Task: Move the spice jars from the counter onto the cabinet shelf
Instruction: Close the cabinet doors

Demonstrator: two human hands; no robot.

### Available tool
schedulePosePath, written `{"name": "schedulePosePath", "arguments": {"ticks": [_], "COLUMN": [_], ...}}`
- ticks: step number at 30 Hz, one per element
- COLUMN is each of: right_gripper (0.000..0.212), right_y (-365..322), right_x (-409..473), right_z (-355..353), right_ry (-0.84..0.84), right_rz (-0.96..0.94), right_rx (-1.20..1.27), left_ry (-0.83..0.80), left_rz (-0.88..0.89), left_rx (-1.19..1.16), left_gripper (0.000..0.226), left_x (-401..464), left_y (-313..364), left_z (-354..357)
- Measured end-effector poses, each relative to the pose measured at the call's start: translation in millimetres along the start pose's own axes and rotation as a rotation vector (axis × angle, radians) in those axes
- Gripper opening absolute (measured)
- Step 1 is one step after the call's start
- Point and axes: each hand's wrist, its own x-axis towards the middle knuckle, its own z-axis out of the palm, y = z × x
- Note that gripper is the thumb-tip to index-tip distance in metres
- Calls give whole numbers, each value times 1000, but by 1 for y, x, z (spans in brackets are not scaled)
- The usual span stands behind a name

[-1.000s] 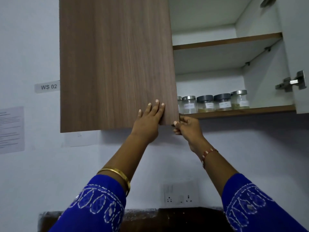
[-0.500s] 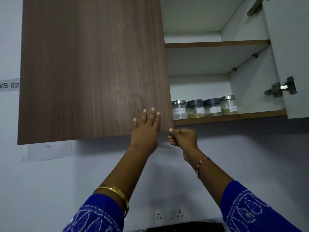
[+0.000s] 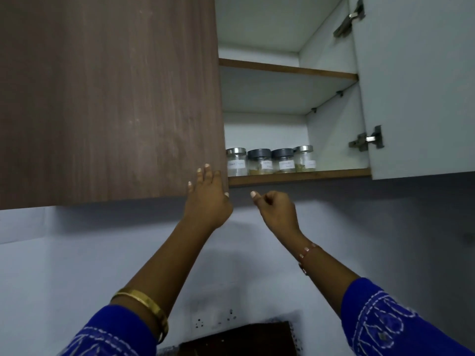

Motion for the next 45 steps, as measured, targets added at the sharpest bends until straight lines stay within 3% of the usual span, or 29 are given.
{"name": "schedulePosePath", "arguments": {"ticks": [5, 9, 19, 23, 26, 31, 35, 39, 45], "right_gripper": [48, 30, 27, 29, 39, 62, 57, 43, 36], "right_y": [-10, -15, -27, -29, -21, 1, 22, 29, 29], "right_x": [11, 18, 2, -9, -14, -13, -10, -7, -11], "right_z": [-96, -181, -403, -472, -510, -537, -525, -508, -494], "right_ry": [173, 307, 596, 692, 744, 584, 403, 483, 526], "right_rz": [-165, -270, -507, -517, -423, -156, -48, -66, -102], "right_rx": [-214, -296, -795, -913, -948, -823, -570, -235, -121], "left_ry": [23, 82, 161, 179, 174, 159, 139, 111, 128], "left_rz": [183, 350, 582, 651, 670, 647, 589, 530, 494], "left_rx": [-227, -347, -659, -702, -719, -702, -679, -668, -703], "left_gripper": [55, 54, 50, 49, 50, 51, 51, 54, 62], "left_x": [-11, -19, -44, -58, -65, -67, -57, -46, -37], "left_y": [81, 169, 380, 442, 481, 521, 530, 529, 528], "left_z": [2, -10, -29, -34, -34, -29, -23, -19, -19]}}
